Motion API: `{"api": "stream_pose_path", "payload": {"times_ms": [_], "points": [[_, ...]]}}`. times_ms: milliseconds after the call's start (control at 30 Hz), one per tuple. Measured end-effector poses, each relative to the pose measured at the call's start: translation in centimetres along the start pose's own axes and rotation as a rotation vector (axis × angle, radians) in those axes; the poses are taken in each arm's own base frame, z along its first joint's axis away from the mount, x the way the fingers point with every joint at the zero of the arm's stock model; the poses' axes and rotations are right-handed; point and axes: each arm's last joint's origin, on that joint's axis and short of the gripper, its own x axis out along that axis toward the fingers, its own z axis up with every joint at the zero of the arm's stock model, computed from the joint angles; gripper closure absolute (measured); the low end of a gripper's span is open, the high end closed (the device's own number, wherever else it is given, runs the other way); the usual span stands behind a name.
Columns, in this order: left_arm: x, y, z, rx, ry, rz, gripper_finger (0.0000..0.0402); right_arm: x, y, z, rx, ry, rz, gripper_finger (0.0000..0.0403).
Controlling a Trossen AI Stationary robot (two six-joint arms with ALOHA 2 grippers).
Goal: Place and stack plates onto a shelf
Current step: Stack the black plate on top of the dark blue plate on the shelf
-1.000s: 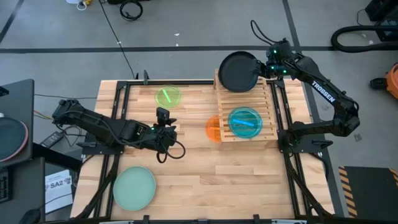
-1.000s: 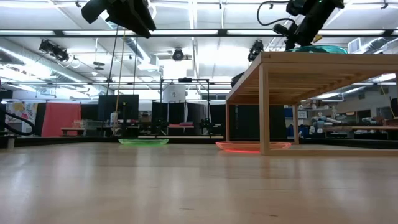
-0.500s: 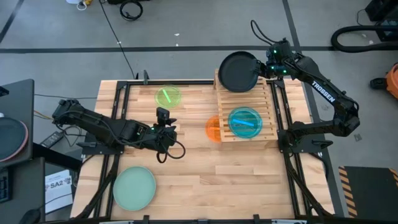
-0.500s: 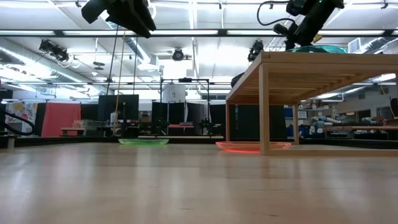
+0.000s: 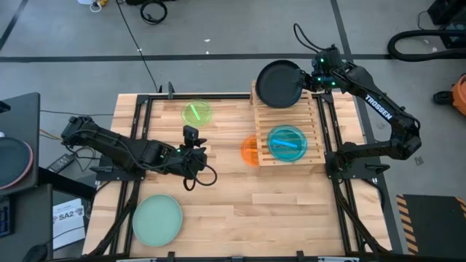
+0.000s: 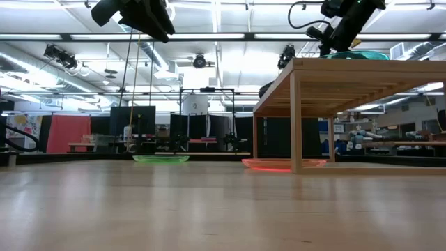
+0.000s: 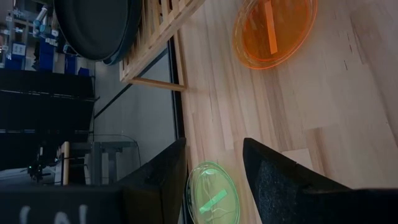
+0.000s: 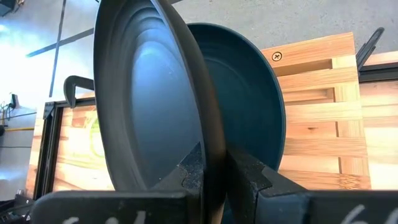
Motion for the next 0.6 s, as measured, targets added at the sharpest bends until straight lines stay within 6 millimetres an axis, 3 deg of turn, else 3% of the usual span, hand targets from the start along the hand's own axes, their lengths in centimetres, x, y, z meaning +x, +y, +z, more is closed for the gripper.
{"api": "stream_pose_path", "payload": {"times_ms": [233, 600], "points": [[0.0, 0.0, 0.0, 0.0, 0.0, 0.0, 0.0237, 0.0, 0.0, 0.0, -0.019, 0.0, 0.0, 0.034], [-0.01, -0.01, 0.0, 0.0, 0.0, 0.0, 0.0237, 0.0, 0.0, 0.0, -0.019, -0.001, 0.0, 0.0273]]}}
